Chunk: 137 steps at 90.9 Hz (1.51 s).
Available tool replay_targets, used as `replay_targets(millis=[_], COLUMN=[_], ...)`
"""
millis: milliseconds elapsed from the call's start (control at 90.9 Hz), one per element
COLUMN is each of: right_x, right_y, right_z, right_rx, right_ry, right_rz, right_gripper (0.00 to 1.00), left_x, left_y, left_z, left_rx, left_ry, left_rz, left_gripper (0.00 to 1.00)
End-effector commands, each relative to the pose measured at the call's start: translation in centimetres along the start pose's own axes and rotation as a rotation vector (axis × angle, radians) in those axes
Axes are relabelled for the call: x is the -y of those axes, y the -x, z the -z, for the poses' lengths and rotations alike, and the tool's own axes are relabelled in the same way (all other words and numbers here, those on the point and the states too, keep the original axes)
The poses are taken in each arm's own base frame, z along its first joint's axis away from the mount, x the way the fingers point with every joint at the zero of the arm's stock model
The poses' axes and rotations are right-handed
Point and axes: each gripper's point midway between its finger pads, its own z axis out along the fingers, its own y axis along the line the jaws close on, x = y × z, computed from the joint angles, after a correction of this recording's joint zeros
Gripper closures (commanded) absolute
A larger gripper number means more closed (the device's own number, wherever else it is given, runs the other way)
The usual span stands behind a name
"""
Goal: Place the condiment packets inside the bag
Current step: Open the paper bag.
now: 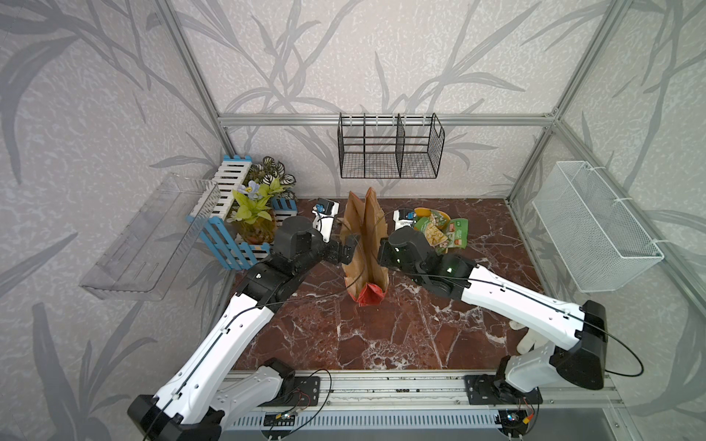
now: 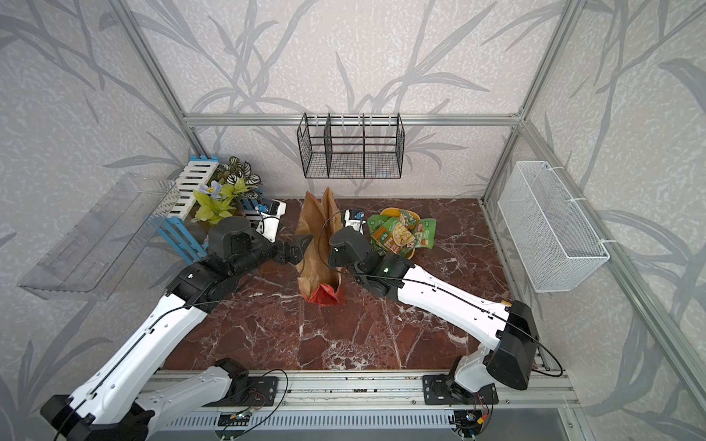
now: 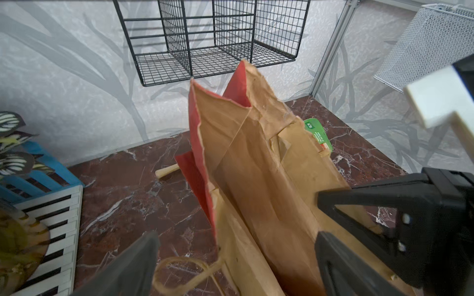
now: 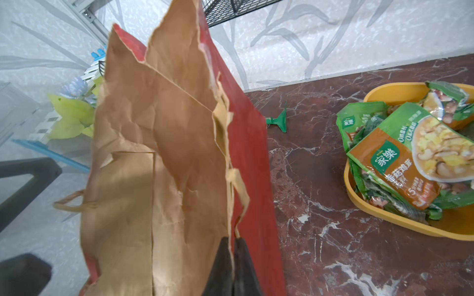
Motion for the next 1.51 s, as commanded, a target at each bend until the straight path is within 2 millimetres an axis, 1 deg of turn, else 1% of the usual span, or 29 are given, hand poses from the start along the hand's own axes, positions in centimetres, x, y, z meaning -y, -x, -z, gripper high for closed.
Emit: replay_targets(millis=[0,66,121,253,341,451,561,605,649,748,803,880,957,979,1056,1144,1210,1319,1363,1495], right_x=[-0.7,-0.7,-0.7,-1.1,-1.2,-1.4,-1.7,-1.9,-2.1,-2.6,-2.9,-3.0,-2.9,-2.8,-2.2,-1.1,-0.1,1.7,2.2,4.0], right_y=[2.5,2.5,2.5,2.7,2.7,2.7,2.7,2.8,2.7,2.7,2.7,2.5,2.3,2.2,2.1,1.7,1.5,0.9,0.8,-0.1], right_z=[1.1,1.2,1.2,1.2,1.3,1.1,1.0,1.0,0.9,0.8,0.7,0.4,0.2,0.2,0.1,0.3,0.5,0.8,0.9,1.2], right_rx=[0.11,0.117,0.121,0.131,0.139,0.138,0.138,0.14,0.137,0.132,0.127,0.118,0.107,0.104,0.089,0.057,0.029,-0.034,-0.058,-0.154], right_ry=[0.028,0.033,0.037,0.049,0.05,0.054,0.066,0.071,0.079,0.098,0.103,0.101,0.086,0.079,0.041,-0.021,-0.074,-0.149,-0.165,-0.183], right_rz=[-0.096,-0.104,-0.109,-0.112,-0.109,-0.11,-0.113,-0.116,-0.117,-0.12,-0.119,-0.112,-0.103,-0.101,-0.082,-0.04,-0.01,0.035,0.045,0.043], right_gripper=[1.0,1.0,1.0,1.0,1.0,1.0,1.0,1.0,1.0,1.0,1.0,1.0,1.0,1.0,1.0,1.0,1.0,1.0,1.0,1.0], left_x=[-2.5,-3.7,-3.6,-1.2,0.3,1.0,0.4,0.0,-0.3,-0.5,-0.7,-0.9,-1.3,-1.3,-2.2,-3.6,-4.8,-6.7,-7.0,-7.0], left_y=[0.0,0.0,-0.6,-2.6,-3.2,-3.2,-3.9,-4.4,-4.9,-5.8,-5.8,-5.4,-5.0,-4.9,-4.4,-3.8,-3.5,-3.7,-3.9,-4.6], left_z=[0.2,0.2,-0.3,-1.4,-1.4,-1.2,-1.7,-2.1,-2.5,-3.3,-3.6,-3.8,-3.7,-3.6,-3.3,-2.6,-1.9,-0.8,-0.3,1.0], left_rx=[-0.004,-0.018,-0.053,-0.139,-0.17,-0.168,-0.179,-0.194,-0.212,-0.245,-0.248,-0.242,-0.227,-0.22,-0.193,-0.172,-0.162,-0.176,-0.193,-0.249], left_ry=[0.08,0.057,-0.008,-0.168,-0.265,-0.307,-0.277,-0.255,-0.245,-0.239,-0.231,-0.223,-0.199,-0.198,-0.14,-0.05,0.025,0.139,0.157,0.155], left_rz=[0.076,0.13,0.178,0.194,0.184,0.171,0.167,0.168,0.169,0.18,0.18,0.17,0.156,0.143,0.109,0.048,-0.01,-0.096,-0.119,-0.21], left_gripper=[0.0,0.0,0.0,0.0,0.0,0.0,0.0,0.02,0.05,0.18,0.29,0.53,0.7,0.76,0.88,0.96,0.99,1.0,1.0,1.0])
